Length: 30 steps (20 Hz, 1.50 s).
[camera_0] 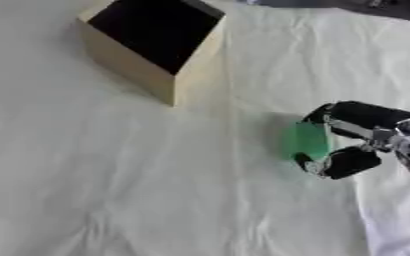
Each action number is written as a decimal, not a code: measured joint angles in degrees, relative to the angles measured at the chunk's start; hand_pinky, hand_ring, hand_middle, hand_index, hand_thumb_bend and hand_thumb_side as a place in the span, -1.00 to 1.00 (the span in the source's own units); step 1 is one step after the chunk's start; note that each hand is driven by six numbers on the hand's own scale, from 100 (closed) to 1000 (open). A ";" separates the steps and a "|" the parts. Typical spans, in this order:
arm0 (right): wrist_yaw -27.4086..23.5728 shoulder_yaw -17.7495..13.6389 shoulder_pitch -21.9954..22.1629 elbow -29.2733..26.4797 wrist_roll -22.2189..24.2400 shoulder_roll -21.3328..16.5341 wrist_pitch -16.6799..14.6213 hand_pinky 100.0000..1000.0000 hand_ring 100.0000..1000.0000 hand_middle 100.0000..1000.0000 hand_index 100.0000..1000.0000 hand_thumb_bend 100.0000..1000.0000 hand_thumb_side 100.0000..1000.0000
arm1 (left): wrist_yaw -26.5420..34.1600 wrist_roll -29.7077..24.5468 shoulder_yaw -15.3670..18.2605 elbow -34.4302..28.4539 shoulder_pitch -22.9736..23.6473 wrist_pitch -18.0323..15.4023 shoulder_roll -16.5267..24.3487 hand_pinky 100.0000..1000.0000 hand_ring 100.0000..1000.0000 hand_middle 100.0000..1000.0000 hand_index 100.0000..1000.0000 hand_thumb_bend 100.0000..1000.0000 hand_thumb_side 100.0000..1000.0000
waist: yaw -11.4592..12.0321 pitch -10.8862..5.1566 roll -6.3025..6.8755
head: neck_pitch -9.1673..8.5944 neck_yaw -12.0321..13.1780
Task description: Pick up objects on the table and place them in the box.
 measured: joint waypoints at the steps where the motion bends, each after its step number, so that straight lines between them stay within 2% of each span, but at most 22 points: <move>1: -0.14 -0.05 -0.01 0.16 0.03 0.00 -0.12 0.52 0.61 0.26 0.61 -0.96 -0.89 | 0.00 -0.01 0.00 0.00 0.01 0.02 0.00 0.10 0.47 0.48 0.63 -0.61 0.05 | 0.06 0.00 -0.03 | 0.00 -0.04; 2: -0.32 -0.08 -0.02 0.24 0.03 0.01 -0.16 0.46 0.57 0.23 0.59 -1.00 -1.00 | 0.00 -0.03 0.00 0.00 0.01 0.04 -0.01 0.10 0.47 0.48 0.63 -0.62 0.05 | 0.09 0.00 -0.08 | 0.00 -0.06; 10: -5.20 -0.28 0.06 0.15 -2.57 0.22 2.08 0.35 0.45 0.09 0.49 -1.00 -1.00 | 0.00 -0.15 0.00 0.00 0.15 0.40 -0.02 0.10 0.47 0.48 0.63 -0.62 0.07 | -0.03 0.00 -0.15 | 0.00 -0.16; 15: -8.85 -1.48 0.59 -4.06 -3.95 -0.66 3.74 0.35 0.44 0.08 0.49 -1.00 -1.00 | 0.00 -0.29 0.00 0.00 0.16 0.54 -0.03 0.10 0.47 0.48 0.63 -0.61 0.07 | -0.13 -0.08 -0.22 | -0.02 0.13; 18: -10.94 -3.15 0.27 -6.05 -4.24 -2.11 3.40 0.35 0.43 0.07 0.50 -1.00 -1.00 | 0.02 -0.33 0.00 0.00 0.16 0.56 -0.03 0.11 0.47 0.48 0.63 -0.61 0.06 | -0.09 -0.72 -0.40 | -0.02 0.47; 24: -15.57 -7.20 -5.17 -6.80 -5.16 -3.47 1.34 0.34 0.38 0.02 0.48 -1.00 -1.00 | 0.42 -0.51 0.00 0.00 0.44 0.48 -0.03 0.11 0.47 0.48 0.63 -0.62 0.06 | 1.13 -2.26 -0.54 | 0.05 -1.10; 30: -16.90 -7.88 -12.72 -5.97 -3.84 -2.98 2.49 0.32 0.34 0.01 0.48 -1.00 -1.00 | 0.92 -1.22 -0.11 0.00 0.49 0.52 -0.03 0.10 0.47 0.48 0.63 -0.63 0.07 | 4.20 -2.89 -1.36 | 0.94 -5.09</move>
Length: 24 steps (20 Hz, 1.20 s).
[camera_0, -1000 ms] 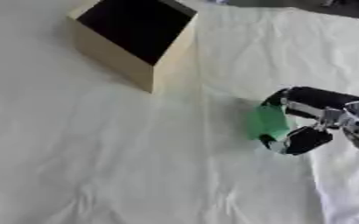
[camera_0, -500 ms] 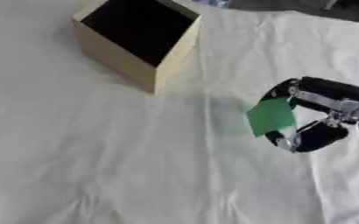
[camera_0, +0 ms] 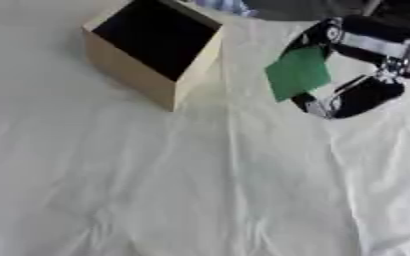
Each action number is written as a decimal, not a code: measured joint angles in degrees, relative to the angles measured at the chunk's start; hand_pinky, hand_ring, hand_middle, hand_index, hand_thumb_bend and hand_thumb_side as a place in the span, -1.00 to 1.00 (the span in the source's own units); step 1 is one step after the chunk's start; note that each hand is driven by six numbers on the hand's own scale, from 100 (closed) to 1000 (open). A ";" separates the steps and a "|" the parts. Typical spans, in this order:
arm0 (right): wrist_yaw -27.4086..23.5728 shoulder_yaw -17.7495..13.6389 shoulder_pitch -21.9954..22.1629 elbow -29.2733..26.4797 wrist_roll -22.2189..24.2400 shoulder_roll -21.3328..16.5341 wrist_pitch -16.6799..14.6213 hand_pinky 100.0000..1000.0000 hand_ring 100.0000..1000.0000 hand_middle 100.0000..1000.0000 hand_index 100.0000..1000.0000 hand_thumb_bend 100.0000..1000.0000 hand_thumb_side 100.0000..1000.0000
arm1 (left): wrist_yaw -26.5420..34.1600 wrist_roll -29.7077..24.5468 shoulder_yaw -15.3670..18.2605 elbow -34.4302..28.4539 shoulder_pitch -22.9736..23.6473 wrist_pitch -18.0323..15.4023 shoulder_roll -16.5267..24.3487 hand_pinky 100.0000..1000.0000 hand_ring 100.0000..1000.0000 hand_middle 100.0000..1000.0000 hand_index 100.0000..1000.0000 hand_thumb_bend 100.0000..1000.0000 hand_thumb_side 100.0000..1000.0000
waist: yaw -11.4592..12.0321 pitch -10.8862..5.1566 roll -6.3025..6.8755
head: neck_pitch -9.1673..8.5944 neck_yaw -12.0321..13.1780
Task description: Pick up objects on the table and place them in the box.
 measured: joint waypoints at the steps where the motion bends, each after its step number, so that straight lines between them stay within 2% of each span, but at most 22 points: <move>1: 0.26 0.02 -1.65 1.13 0.12 0.60 -0.07 0.33 0.33 0.00 0.48 -1.00 -1.00 | 0.08 -0.12 -0.14 0.00 0.00 0.00 0.00 0.10 0.46 0.48 0.63 -0.64 0.07 | 0.58 -0.01 -0.22 | 0.08 -0.62; 7: 2.57 0.04 -10.98 11.99 -0.94 6.89 -2.47 0.34 0.33 -0.02 0.49 -1.00 -1.00 | 0.62 -0.87 -0.65 0.00 -0.11 0.06 0.03 0.10 0.46 0.48 0.63 -0.65 0.08 | 3.36 0.17 -1.74 | 0.08 -3.28; 14: 6.41 -0.52 -18.10 22.30 -3.38 13.43 -6.92 0.35 0.32 -0.04 0.49 -1.00 -1.00 | 1.11 -1.74 -1.42 0.00 -1.45 -0.20 0.10 0.09 0.45 0.48 0.63 -0.67 0.08 | 7.90 0.94 -4.03 | 0.02 -7.12; 20: 9.69 -2.54 -21.75 29.40 -6.62 17.06 -10.08 0.35 0.29 -0.05 0.49 -1.00 -0.99 | 1.72 -2.42 -1.96 0.00 -1.83 -0.20 0.09 0.09 0.44 0.48 0.62 -0.68 0.08 | 9.62 1.26 -4.16 | -0.51 -10.55; 24: 10.98 -2.67 -22.79 32.79 -7.30 19.15 -11.95 0.34 0.29 -0.05 0.49 -1.00 -0.99 | 2.27 -2.74 -2.06 0.00 -2.13 -0.20 0.03 0.08 0.44 0.48 0.62 -0.69 0.09 | 10.14 1.81 -4.16 | -1.08 -11.99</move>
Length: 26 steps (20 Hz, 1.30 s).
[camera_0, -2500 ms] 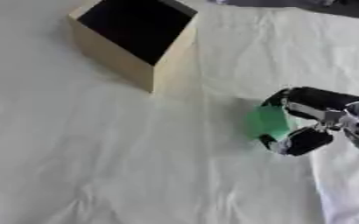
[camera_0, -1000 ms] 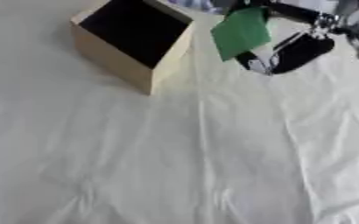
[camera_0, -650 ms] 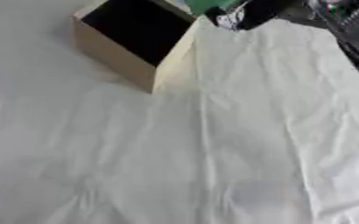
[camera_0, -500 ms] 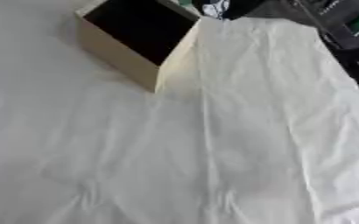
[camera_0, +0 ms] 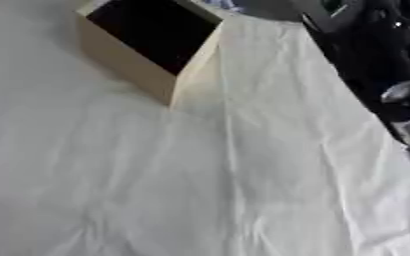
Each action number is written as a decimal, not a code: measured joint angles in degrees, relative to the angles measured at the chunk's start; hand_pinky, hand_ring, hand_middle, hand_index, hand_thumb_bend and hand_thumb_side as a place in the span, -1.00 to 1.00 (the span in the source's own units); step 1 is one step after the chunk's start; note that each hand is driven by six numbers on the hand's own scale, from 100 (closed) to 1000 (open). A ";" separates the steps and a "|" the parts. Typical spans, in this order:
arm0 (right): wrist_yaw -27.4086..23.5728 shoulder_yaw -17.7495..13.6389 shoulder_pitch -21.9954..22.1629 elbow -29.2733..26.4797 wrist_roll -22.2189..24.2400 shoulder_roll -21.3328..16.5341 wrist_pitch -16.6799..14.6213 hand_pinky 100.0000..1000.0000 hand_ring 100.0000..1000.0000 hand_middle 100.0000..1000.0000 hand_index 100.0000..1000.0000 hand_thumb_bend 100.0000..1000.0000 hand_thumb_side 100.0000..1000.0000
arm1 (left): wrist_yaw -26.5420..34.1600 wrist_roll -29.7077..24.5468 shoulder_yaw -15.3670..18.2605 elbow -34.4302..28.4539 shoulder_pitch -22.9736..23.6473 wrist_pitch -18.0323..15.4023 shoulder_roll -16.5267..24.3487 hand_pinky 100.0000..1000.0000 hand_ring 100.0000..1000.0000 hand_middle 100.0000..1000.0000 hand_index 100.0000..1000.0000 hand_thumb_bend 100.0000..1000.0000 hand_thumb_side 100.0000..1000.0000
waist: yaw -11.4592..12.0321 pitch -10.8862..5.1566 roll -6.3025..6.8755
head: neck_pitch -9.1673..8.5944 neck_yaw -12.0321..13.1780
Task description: Pick up objects on the table and place them in the box.
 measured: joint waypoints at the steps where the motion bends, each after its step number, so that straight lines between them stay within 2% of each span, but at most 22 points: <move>1: 0.32 0.03 -0.27 0.64 0.00 0.46 -0.40 0.34 0.29 -0.05 0.49 -1.00 -0.99 | 0.08 -0.08 0.00 0.00 -0.01 -0.02 0.00 0.08 0.44 0.48 0.62 -0.69 0.09 | 0.11 0.13 0.00 | -0.09 -0.25; 12: 4.05 0.92 -1.32 5.63 0.46 4.97 -2.30 0.33 0.30 -0.04 0.49 -1.00 -1.00 | 0.37 -0.52 -0.28 0.00 -0.34 0.14 -0.52 0.08 0.43 0.48 0.62 -0.70 0.10 | 0.65 0.62 0.00 | -0.40 -4.82; 26: 11.20 3.14 -0.73 7.93 2.15 7.04 -5.60 0.32 0.34 0.02 0.48 -1.00 -1.00 | 0.68 -1.36 -0.31 0.00 -0.35 0.28 -1.03 0.06 0.42 0.48 0.62 -0.71 0.12 | 0.61 1.14 -0.01 | -0.88 -5.31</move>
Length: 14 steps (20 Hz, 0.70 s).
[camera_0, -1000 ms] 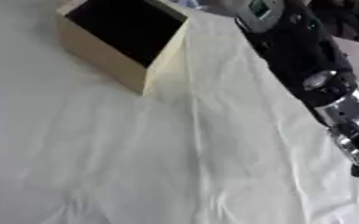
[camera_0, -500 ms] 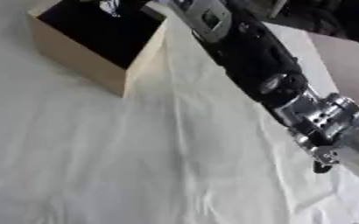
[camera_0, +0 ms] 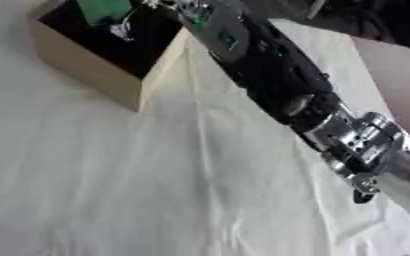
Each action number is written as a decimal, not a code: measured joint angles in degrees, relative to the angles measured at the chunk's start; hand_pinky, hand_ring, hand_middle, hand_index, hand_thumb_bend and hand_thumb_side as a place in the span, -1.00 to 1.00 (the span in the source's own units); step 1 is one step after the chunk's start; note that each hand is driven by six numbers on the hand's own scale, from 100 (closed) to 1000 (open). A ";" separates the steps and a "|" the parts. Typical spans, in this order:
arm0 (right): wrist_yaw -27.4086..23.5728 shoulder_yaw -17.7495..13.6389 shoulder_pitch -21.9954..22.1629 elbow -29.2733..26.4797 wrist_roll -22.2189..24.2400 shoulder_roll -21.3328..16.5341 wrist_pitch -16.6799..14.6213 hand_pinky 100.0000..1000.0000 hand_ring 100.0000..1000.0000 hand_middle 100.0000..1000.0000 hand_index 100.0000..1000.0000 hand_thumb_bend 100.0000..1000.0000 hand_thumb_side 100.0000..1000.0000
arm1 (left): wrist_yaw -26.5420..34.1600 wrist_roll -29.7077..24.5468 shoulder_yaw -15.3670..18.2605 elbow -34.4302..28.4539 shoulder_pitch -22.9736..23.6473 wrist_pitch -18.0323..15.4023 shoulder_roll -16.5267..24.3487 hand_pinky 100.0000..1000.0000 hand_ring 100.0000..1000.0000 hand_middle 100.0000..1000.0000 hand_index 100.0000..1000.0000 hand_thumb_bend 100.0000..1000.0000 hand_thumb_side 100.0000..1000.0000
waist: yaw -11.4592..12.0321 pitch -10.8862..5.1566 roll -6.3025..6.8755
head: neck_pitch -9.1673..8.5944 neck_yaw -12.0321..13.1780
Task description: Pick up objects on the table and place them in the box.
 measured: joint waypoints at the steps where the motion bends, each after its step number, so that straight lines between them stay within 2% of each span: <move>1: 0.78 0.24 0.01 0.00 0.39 0.00 -0.42 0.33 0.36 0.03 0.48 -1.00 -1.00 | 0.06 -0.11 0.00 0.00 0.01 0.02 -0.02 0.06 0.42 0.48 0.62 -0.71 0.12 | -0.03 0.00 0.00 | 0.00 0.00; 4: 2.83 0.76 0.28 0.00 1.99 0.07 -2.04 0.37 0.40 0.09 0.51 -1.00 -1.00 | 0.13 -0.24 0.00 0.00 0.03 0.12 -0.22 0.06 0.42 0.48 0.62 -0.72 0.12 | -0.05 0.00 0.00 | 0.00 0.00; 7: 4.44 0.96 0.45 0.01 4.07 0.37 -3.75 0.44 0.50 0.25 0.61 -1.00 -1.00 | 0.20 -0.27 0.00 0.00 0.05 0.15 -0.49 0.05 0.42 0.48 0.62 -0.72 0.12 | -0.05 0.01 0.00 | -0.01 -0.02; 9: 5.36 0.96 0.45 0.02 5.73 0.54 -4.78 0.50 0.59 0.39 0.70 -1.00 -0.61 | 0.34 -0.35 0.00 0.00 0.12 0.23 -0.50 0.05 0.42 0.48 0.62 -0.72 0.13 | -0.03 0.01 0.00 | -0.01 -0.04; 11: 5.98 0.92 0.44 0.03 7.13 0.55 -5.68 0.53 0.64 0.46 0.75 -1.00 -0.35 | 0.48 -0.43 0.00 0.00 0.24 0.31 -0.51 0.05 0.42 0.48 0.62 -0.72 0.13 | -0.03 0.01 0.00 | -0.02 -0.04; 13: 6.53 0.77 0.44 0.03 7.98 0.56 -6.35 0.54 0.65 0.48 0.77 -1.00 -0.29 | 0.61 -0.46 0.00 0.00 0.35 0.34 -0.53 0.05 0.42 0.48 0.62 -0.72 0.13 | -0.03 0.01 0.00 | -0.02 -0.04; 14: 6.83 0.60 0.43 0.03 8.25 0.57 -6.58 0.55 0.68 0.52 0.78 -1.00 -0.17 | 0.64 -0.46 0.00 0.00 0.39 0.35 -0.54 0.05 0.42 0.48 0.62 -0.72 0.13 | -0.03 0.01 0.00 | -0.02 -0.04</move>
